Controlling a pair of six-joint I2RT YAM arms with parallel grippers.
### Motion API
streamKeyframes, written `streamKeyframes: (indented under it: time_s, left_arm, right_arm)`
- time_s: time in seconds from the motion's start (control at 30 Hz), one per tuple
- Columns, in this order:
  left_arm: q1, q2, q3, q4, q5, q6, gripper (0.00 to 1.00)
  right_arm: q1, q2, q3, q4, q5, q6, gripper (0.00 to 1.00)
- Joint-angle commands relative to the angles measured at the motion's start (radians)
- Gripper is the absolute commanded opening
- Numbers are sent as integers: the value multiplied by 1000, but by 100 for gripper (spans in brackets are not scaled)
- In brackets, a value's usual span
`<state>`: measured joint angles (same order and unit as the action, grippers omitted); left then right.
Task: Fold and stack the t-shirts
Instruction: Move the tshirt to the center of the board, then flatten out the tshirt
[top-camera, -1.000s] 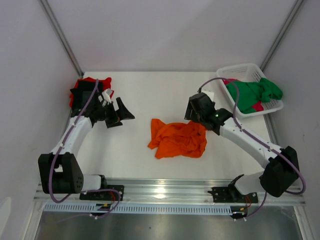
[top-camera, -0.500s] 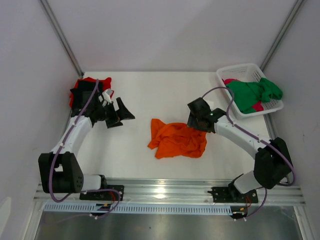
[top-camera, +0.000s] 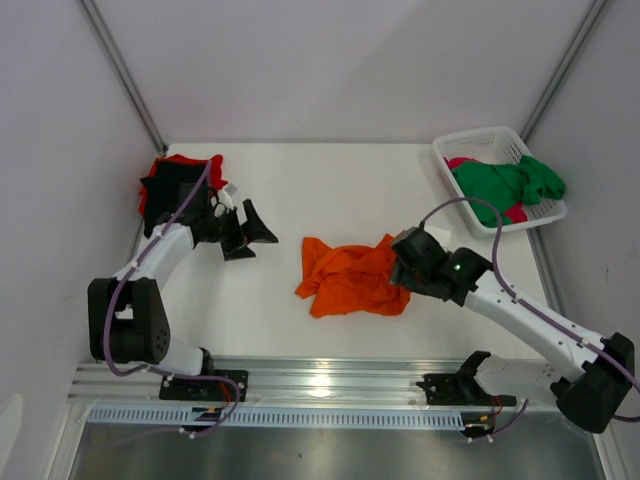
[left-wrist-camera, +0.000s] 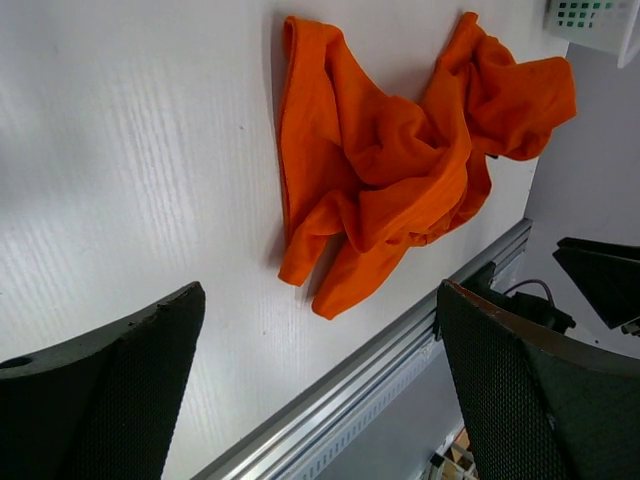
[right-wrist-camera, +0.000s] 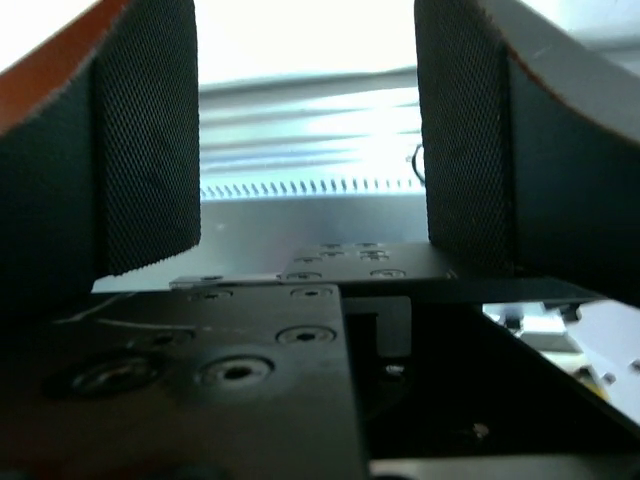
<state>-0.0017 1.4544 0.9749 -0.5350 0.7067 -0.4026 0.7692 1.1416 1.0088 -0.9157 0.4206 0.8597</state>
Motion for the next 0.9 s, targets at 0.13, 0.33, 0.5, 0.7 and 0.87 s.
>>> streamKeyframes:
  time_s: [0.13, 0.33, 0.5, 0.7, 0.87]
  left_arm:
    - [-89, -44, 13, 53, 27, -62, 100]
    - [-161, -160, -30, 76, -42, -148, 100]
    - [-210, -276, -76, 67, -108, -225, 99]
    - [-236, -391, -136, 35, -179, -237, 99]
    - [-236, -401, -153, 46, -188, -226, 99]
  right_arm:
    - [107, -42, -24, -123, 102, 157, 66]
    - [122, -23, -64, -25, 121, 105, 66]
    - [120, 9, -108, 200, 83, 20, 67]
    - [114, 78, -108, 500, 55, -178, 67]
    - [47, 205, -6, 600, 63, -280, 67]
